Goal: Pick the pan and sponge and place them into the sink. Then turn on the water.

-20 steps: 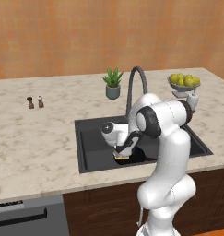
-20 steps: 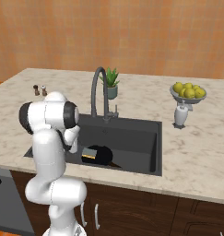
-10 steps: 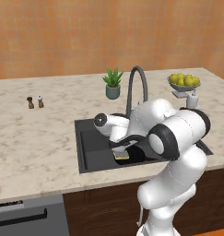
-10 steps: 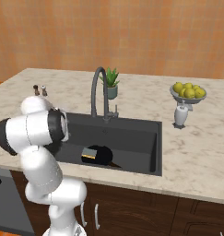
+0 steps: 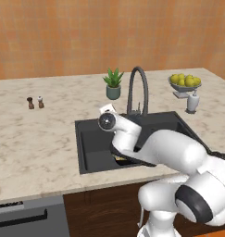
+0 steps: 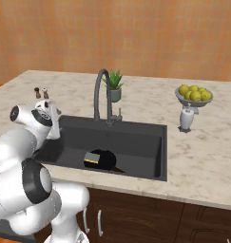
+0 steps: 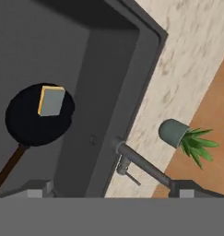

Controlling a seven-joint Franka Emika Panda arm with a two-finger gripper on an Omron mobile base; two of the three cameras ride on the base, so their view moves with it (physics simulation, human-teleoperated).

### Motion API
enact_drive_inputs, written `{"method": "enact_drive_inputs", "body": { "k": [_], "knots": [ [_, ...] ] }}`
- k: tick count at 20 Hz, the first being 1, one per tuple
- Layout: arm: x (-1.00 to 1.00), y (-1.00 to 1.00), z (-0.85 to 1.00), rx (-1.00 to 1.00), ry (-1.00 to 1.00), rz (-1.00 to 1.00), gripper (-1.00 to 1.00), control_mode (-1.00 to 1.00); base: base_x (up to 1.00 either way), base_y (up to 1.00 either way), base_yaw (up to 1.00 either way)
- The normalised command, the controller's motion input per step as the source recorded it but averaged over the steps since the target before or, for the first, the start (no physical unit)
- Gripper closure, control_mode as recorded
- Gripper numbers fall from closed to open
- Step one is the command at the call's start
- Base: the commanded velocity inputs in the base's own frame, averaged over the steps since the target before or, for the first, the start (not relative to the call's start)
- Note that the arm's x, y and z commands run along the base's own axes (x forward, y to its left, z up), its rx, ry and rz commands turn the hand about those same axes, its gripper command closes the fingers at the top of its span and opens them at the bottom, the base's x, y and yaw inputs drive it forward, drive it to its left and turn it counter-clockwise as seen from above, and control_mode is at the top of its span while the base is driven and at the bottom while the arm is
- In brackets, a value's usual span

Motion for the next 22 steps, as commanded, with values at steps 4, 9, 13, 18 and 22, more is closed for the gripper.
{"method": "enact_drive_inputs", "body": {
  "k": [4,9,13,18,22],
  "knots": [
    [-0.85,-0.14,0.89,0.14,-0.32,0.1,-1.0,-1.0,0.0,0.0,0.0],
    [-0.46,-0.37,0.93,0.14,-0.11,0.23,-1.0,-1.0,0.0,0.0,0.0],
    [-0.43,-0.49,0.73,0.15,-0.01,0.16,-1.0,-1.0,0.0,0.0,0.0],
    [-0.68,-0.65,0.5,0.24,0.0,0.1,-1.0,-1.0,0.0,0.0,0.0],
    [-0.75,-0.75,0.37,0.27,0.0,0.06,-1.0,-1.0,0.0,0.0,0.0]
  ]
}}
